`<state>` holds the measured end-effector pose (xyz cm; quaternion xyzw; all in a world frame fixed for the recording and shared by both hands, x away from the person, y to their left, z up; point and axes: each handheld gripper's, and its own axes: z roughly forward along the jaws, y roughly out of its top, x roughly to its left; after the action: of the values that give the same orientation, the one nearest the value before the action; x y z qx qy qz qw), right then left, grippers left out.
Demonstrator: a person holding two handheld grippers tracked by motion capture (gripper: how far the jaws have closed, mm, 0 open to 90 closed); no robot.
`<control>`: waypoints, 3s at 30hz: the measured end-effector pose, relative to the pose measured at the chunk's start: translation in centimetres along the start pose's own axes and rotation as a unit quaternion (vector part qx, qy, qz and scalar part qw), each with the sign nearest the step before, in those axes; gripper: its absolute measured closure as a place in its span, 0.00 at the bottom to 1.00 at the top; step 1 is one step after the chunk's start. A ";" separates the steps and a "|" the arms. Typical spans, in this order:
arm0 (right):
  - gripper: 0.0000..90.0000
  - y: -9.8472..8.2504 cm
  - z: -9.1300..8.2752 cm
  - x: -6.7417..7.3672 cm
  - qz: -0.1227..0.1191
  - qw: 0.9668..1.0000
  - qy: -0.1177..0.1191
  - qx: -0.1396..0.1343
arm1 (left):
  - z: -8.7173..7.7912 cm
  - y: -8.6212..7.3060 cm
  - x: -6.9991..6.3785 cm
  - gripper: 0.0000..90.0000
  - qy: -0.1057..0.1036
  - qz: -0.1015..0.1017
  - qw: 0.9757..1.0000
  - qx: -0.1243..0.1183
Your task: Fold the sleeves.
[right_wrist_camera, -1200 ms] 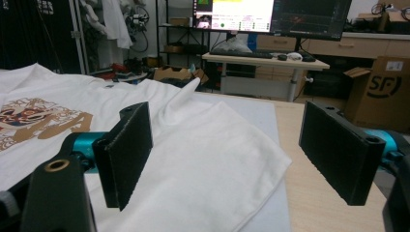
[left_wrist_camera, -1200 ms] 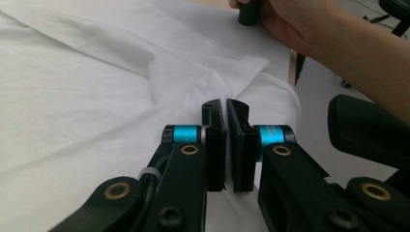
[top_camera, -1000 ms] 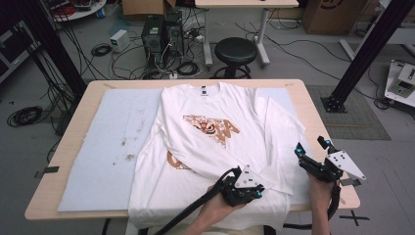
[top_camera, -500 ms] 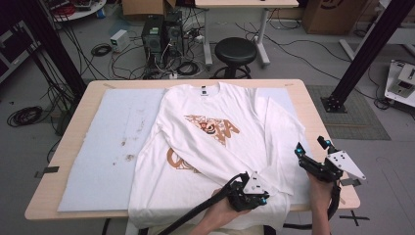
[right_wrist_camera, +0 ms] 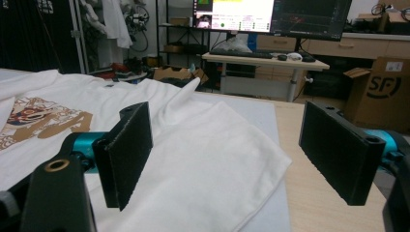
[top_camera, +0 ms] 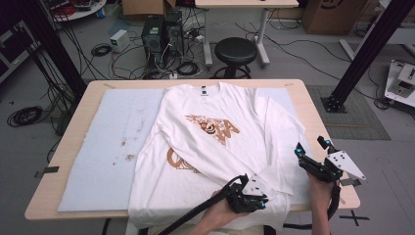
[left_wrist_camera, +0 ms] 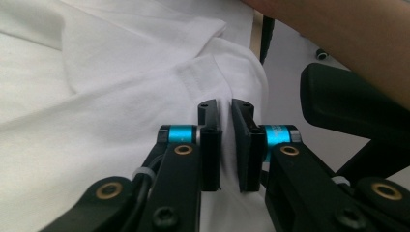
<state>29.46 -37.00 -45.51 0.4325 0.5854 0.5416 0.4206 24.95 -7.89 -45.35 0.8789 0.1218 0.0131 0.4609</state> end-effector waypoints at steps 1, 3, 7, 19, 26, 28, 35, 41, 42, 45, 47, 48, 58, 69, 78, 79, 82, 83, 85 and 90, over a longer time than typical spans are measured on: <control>0.22 0.0 0.0 0.0 0.003 1.000 0.001 0.001 | -0.5 0.1 0.1 0.80 -0.001 -0.004 1.000 -0.011; 0.22 0.0 0.0 0.0 0.000 1.000 0.000 -0.001 | -1.3 0.3 0.3 0.75 -0.003 -0.007 1.000 -0.023; 0.22 0.0 0.0 0.0 0.001 1.000 0.000 0.000 | -2.8 0.5 0.7 0.69 0.009 -0.009 0.999 -0.044; 0.22 0.0 0.0 0.0 0.001 1.000 0.000 -0.001 | -12.2 -1.7 5.8 0.53 0.136 -0.031 0.987 -0.084; 0.22 0.0 0.0 0.0 -0.002 1.000 -0.001 -0.002 | -16.6 -4.8 8.1 0.43 0.193 -0.043 0.977 -0.082; 0.22 0.0 0.0 0.0 0.000 1.000 -0.001 -0.002 | -17.6 -5.5 8.5 0.43 0.205 -0.049 0.973 -0.089; 0.22 0.0 -0.1 -0.1 0.003 1.000 -0.002 -0.002 | -21.3 -7.7 9.5 0.39 0.237 -0.068 0.963 -0.110; 0.22 0.0 -0.1 -0.1 0.004 1.000 -0.003 -0.003 | -23.9 -10.3 9.9 0.39 0.266 -0.086 0.953 -0.116; 0.22 0.0 -0.1 0.0 0.005 1.000 -0.003 -0.002 | -24.3 -10.7 10.0 0.39 0.271 -0.090 0.951 -0.119; 0.22 0.0 -0.1 0.0 0.005 1.000 -0.003 -0.003 | -25.5 -11.7 10.3 0.39 0.287 -0.102 0.944 -0.122; 0.22 0.0 -0.1 0.0 0.006 1.000 -0.003 -0.001 | -26.2 -12.0 10.4 0.39 0.297 -0.106 0.941 -0.126; 0.22 0.0 -0.1 0.0 0.004 1.000 -0.004 -0.003 | -26.6 -12.3 10.4 0.39 0.302 -0.106 0.939 -0.128; 0.22 0.0 -0.1 -0.1 0.006 1.000 -0.003 -0.003 | -29.7 -15.2 11.4 0.39 0.342 -0.135 0.918 -0.147; 0.22 0.0 0.0 -0.2 0.007 1.000 -0.002 -0.003 | -31.2 -17.7 12.1 0.39 0.371 -0.160 0.901 -0.157; 0.22 0.0 0.0 -0.2 0.011 1.000 -0.003 0.001 | -30.9 -18.9 12.5 0.39 0.398 -0.152 0.892 -0.152; 0.22 0.0 0.0 -0.2 0.009 1.000 -0.003 -0.001 | -30.9 -19.0 12.6 0.39 0.399 -0.153 0.891 -0.152; 0.22 0.0 0.0 -0.2 0.011 1.000 -0.003 -0.001 | -30.6 -19.4 12.6 0.39 0.402 -0.156 0.889 -0.155; 0.22 0.0 0.0 -0.2 0.011 1.000 -0.003 -0.001 | -30.6 -19.4 12.6 0.39 0.402 -0.156 0.889 -0.155; 0.22 0.0 0.0 -0.2 0.012 1.000 -0.003 0.000 | -30.5 -19.5 12.6 0.39 0.403 -0.156 0.888 -0.155; 0.22 0.0 0.0 -0.2 0.012 1.000 -0.002 0.001 | -30.5 -19.6 12.7 0.39 0.411 -0.167 0.883 -0.151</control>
<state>29.52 -37.21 -45.50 0.4409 0.5797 0.5449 0.4154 29.22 30.25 -44.90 0.6809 0.4417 0.3144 0.4924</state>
